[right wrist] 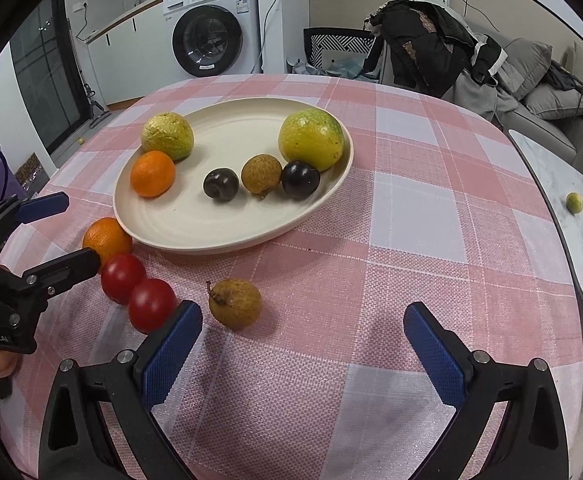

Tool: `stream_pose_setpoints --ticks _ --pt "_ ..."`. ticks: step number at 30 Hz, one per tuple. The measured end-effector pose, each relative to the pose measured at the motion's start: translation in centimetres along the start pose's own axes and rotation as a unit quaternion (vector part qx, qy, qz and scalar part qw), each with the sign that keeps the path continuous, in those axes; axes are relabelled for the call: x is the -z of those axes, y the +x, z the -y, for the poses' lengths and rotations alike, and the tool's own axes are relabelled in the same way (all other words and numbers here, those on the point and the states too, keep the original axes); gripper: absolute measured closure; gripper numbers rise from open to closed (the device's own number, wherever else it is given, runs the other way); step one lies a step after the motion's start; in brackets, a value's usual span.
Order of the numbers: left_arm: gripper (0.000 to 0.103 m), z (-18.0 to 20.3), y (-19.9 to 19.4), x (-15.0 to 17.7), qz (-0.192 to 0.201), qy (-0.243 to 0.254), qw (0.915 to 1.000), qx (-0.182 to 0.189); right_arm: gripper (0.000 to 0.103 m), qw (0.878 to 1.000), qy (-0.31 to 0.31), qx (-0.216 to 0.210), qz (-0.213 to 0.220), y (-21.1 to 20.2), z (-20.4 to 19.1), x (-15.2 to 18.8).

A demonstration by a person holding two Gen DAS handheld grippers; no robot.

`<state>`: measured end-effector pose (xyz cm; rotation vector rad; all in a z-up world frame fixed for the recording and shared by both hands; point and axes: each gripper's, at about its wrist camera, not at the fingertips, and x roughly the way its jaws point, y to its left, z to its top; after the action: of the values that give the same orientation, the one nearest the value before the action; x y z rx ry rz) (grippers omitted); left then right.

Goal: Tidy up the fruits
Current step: 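Grasp the orange with the left tool while the right tool grasps the brown pear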

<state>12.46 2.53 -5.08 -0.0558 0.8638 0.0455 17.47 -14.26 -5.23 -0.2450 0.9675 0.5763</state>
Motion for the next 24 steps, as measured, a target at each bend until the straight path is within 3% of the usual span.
stream_pose_setpoints --ticks 2,5,9,14,19,24 --pt "0.001 0.0 0.1 -0.1 -0.002 -0.001 1.0000 0.003 0.000 1.000 -0.002 0.003 0.000 0.0 -0.1 0.1" --pt "0.010 -0.2 0.3 -0.2 -0.005 -0.006 0.9996 0.027 0.002 1.000 -0.007 0.007 0.001 0.0 -0.3 0.2" --pt "0.024 -0.3 0.2 -0.2 -0.010 -0.015 0.9982 0.057 0.023 1.000 -0.008 -0.011 -0.002 -0.1 -0.5 0.2" --pt "0.042 -0.1 0.2 -0.2 -0.010 -0.021 0.9957 0.090 0.034 1.000 -0.009 -0.028 0.001 -0.4 -0.6 0.4" --pt "0.068 0.0 0.0 -0.2 -0.011 -0.023 0.9916 0.127 0.048 0.999 -0.012 -0.044 0.004 -0.6 -0.8 0.4" --pt "0.069 0.4 -0.2 -0.1 -0.007 -0.014 0.9923 0.123 0.063 0.998 -0.024 -0.054 0.010 -0.8 -1.4 0.4"
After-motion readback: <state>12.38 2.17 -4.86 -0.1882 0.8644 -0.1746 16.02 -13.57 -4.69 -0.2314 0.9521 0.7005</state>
